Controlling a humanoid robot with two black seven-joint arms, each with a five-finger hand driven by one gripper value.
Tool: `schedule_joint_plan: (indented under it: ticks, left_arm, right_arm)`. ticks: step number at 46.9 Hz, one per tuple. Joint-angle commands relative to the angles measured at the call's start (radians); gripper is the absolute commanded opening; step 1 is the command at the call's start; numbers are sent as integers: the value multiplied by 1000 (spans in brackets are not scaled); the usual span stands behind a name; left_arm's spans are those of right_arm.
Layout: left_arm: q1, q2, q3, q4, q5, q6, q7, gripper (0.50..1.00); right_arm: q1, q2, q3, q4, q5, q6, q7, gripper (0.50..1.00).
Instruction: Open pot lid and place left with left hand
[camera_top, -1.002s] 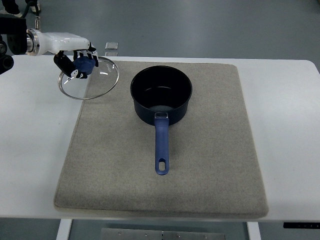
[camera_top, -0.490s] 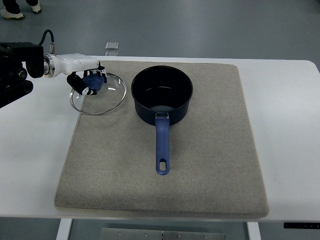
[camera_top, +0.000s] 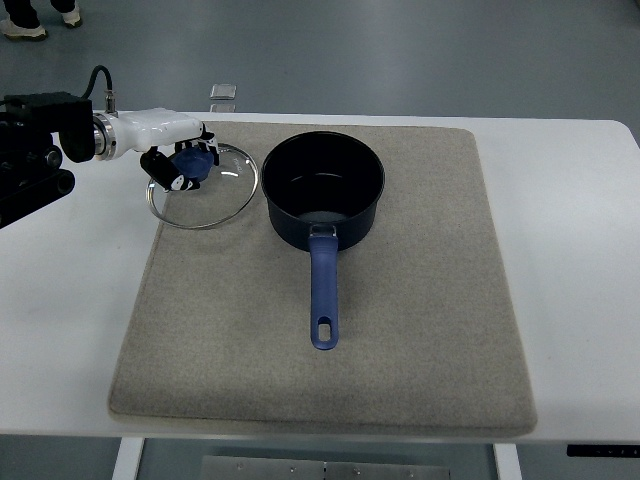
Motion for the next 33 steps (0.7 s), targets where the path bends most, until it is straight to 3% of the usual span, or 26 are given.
schedule_joint_plan:
  ticks: [1, 3, 10, 18, 26, 29, 33]
  left_arm:
    - [4, -1, 0, 0, -1, 4, -1, 673]
    - [4, -1, 0, 0, -1, 4, -1, 720]
    - [17, -1, 1, 0, -2, 4, -1, 737]
    - [17, 0, -5, -7, -12, 4, -2, 850]
    - [16, 14, -12, -21, -28, 4, -4, 887]
    - [14, 20, -20, -30, -70, 4, -4, 951]
    - [16, 32, -43, -32, -160, 2, -4, 966]
  right_arm:
    - [-1, 0, -1, 0, 0, 0, 0, 915]
    - [-1, 0, -1, 0, 0, 0, 0, 915]
    - [-1, 0, -1, 0, 0, 0, 0, 915]
    - [1, 0, 1, 0, 0, 0, 0, 915]
    - [-1, 0, 1, 0, 0, 0, 0, 915]
    - [1, 0, 1, 0, 0, 0, 0, 915]
    - [-1, 0, 1, 0, 0, 0, 0, 915]
